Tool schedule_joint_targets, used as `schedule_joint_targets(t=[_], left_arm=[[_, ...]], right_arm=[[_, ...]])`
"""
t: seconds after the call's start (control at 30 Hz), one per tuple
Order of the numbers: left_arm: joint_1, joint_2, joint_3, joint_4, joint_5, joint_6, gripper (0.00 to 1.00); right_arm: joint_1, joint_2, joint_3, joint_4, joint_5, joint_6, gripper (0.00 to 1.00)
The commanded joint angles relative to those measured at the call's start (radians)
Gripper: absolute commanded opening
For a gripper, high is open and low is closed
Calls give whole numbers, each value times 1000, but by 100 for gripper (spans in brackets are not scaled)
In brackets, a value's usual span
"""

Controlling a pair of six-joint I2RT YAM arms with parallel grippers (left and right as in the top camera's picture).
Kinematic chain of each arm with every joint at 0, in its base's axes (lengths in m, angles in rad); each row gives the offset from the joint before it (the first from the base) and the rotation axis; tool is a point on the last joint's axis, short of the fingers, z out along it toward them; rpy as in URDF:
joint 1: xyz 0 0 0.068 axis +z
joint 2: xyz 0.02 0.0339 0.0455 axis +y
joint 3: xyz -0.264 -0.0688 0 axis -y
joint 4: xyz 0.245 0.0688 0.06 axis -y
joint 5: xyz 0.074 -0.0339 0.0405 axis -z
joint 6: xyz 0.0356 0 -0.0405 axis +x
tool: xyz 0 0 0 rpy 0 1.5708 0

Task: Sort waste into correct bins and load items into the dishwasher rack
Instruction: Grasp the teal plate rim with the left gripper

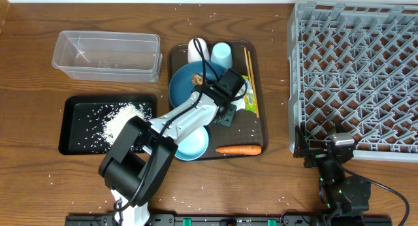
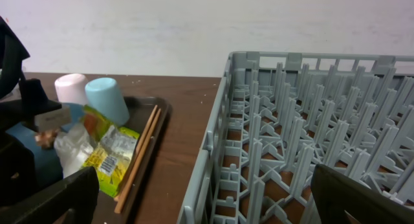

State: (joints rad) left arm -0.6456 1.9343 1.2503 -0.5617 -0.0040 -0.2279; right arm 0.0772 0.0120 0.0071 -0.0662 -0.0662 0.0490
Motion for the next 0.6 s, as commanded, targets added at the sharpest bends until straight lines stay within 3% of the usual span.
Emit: schedule_joint_targets(t=[0.0,0.1,0.2,0.37,0.57], left_arm=[[-2,15,-9,-1,-11,10,25],[-2,14,-8,0,-11,10,19],[-2,14,-8,-1,-11,10,19],[-2,9,-8,-1,-11,10,6],[-2,-27,-8,-1,-11,10,6]], right_arm=[[-18,-5,-2,-4,6,14,99],[-18,-5,-2,-4,6,14,99],[-18,-5,-2,-4,6,14,99],[-18,-5,-2,-4,6,14,99],[-18,-5,-2,-4,6,14,99]])
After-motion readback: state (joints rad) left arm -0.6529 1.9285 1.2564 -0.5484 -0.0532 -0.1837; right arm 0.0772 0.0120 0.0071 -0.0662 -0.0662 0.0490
